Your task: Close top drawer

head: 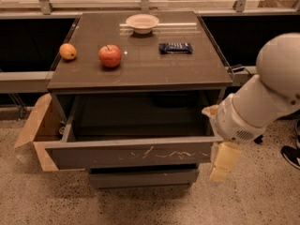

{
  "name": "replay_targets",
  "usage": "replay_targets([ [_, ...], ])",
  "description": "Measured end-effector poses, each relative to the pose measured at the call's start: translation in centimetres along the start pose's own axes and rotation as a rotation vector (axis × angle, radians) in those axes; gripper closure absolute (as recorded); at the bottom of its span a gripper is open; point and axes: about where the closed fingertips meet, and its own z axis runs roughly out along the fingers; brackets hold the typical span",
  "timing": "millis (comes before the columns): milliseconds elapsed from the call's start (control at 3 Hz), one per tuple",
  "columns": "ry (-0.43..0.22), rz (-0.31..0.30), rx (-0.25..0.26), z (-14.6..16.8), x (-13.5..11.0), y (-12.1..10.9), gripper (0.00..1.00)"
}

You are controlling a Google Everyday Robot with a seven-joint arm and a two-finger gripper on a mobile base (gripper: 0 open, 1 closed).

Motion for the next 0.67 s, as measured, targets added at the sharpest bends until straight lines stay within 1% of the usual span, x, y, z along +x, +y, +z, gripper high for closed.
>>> replay_targets([
  [333, 0.004, -0.045, -0.061, 6.1, 2.0, 1.5, 0.27],
  [667, 0.001, -0.053, -0.088, 9.0, 3.3, 2.0, 0.50],
])
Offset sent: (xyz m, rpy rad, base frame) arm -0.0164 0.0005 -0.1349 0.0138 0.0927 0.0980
